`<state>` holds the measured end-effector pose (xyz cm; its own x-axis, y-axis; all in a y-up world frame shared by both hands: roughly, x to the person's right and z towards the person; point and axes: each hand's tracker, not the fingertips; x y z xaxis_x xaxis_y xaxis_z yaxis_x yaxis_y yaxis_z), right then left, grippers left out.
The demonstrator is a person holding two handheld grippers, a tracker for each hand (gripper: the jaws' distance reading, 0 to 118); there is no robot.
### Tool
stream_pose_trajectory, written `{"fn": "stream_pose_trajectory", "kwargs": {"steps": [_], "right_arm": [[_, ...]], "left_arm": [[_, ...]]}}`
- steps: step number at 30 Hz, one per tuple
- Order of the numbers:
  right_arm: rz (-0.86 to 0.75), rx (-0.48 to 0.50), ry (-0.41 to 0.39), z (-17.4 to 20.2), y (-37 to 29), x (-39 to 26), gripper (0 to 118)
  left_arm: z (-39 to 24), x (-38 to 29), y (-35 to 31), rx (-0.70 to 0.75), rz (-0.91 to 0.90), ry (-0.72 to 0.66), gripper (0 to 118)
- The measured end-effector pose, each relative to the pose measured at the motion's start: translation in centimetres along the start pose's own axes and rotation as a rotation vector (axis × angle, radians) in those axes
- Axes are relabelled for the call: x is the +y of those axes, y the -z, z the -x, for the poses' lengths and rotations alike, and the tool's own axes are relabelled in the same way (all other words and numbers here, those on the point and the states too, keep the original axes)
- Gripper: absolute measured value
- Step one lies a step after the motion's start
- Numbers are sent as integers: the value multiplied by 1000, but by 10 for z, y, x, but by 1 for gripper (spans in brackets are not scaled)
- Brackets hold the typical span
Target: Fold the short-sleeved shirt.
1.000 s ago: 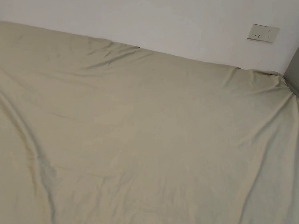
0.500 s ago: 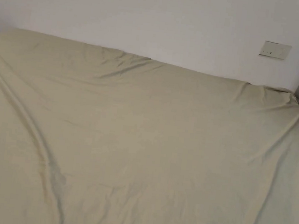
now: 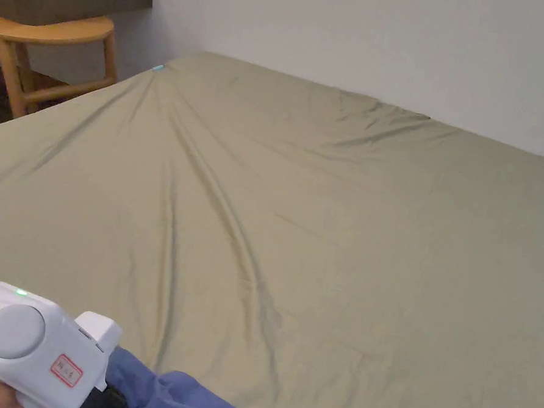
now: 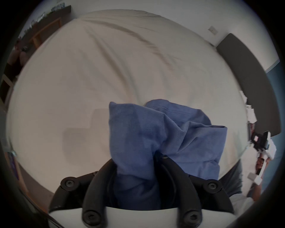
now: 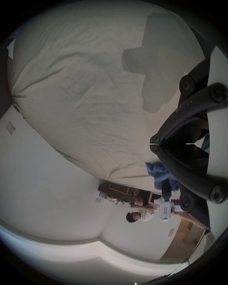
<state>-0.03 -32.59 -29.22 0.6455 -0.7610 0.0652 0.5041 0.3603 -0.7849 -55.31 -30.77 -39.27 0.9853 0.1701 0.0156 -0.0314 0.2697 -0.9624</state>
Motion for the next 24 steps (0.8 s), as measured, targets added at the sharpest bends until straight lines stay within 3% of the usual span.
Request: {"fn": "stream_pose_trajectory", "kwargs": {"steps": [8,19,21,23,24], "right_arm": [[35,-17,-53,21,24,-7,1],[27,-87,-83,22,33,-1,1],[22,-89,-71,19,34,0,1],[27,-87,-74,20,35,0,1],[34,-85,-83,21,36,1,1]], "left_arm": [[81,32,-5,393,62,-29,28],[148,58,-3,553,113,-100,29],[150,54,-4,588,127,-108,42],[154,49,-8,670,127,-92,69],[153,44,-13,686,126,-73,73]]}}
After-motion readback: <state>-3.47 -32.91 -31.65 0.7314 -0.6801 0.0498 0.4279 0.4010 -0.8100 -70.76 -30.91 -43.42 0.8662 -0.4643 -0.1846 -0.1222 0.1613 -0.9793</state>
